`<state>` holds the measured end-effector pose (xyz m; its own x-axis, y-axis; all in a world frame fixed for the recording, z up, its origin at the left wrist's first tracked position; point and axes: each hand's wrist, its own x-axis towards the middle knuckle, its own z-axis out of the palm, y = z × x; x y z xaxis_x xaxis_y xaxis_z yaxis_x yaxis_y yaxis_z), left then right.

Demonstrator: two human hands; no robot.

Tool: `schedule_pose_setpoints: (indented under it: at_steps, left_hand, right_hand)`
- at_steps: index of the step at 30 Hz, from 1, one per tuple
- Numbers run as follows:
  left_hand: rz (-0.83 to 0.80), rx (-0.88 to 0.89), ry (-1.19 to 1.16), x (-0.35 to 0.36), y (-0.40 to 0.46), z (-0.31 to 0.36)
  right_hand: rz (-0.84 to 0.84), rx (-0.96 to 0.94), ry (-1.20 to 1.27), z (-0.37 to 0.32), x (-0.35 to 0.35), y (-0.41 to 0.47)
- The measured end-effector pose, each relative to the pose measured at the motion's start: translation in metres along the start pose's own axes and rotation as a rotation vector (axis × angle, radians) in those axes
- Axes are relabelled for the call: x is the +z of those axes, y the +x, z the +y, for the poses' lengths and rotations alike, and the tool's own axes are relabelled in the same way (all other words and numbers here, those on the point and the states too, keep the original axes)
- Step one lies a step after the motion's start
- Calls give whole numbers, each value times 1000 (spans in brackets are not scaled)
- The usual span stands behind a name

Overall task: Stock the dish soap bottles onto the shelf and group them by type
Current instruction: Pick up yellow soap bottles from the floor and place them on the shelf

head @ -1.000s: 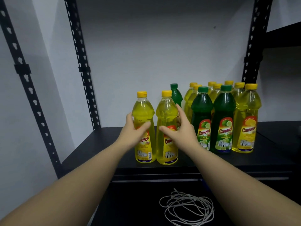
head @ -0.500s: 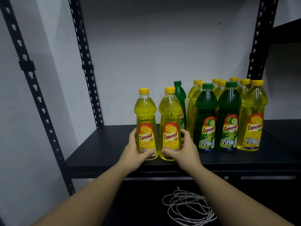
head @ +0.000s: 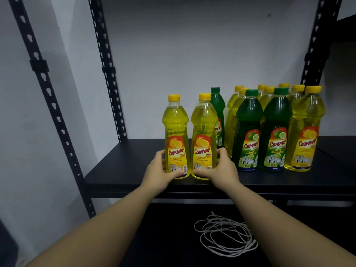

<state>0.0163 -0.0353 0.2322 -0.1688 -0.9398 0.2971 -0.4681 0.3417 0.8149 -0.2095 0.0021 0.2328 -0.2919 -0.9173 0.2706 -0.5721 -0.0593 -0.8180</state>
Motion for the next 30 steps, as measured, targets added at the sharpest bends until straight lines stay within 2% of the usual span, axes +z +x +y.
schedule_pose_setpoints:
  at_steps: [7, 16, 30]
  left_hand:
    - [11, -16, 58, -17, 16, -10]
    - [13, -80, 92, -48, 47, -40]
    - [219, -205, 167, -77, 125, -87]
  right_hand:
    - [-65, -4, -47, -15, 10, 13]
    - [-135, 53, 39, -26, 37, 24]
    - [-154, 61, 2, -20, 37, 22]
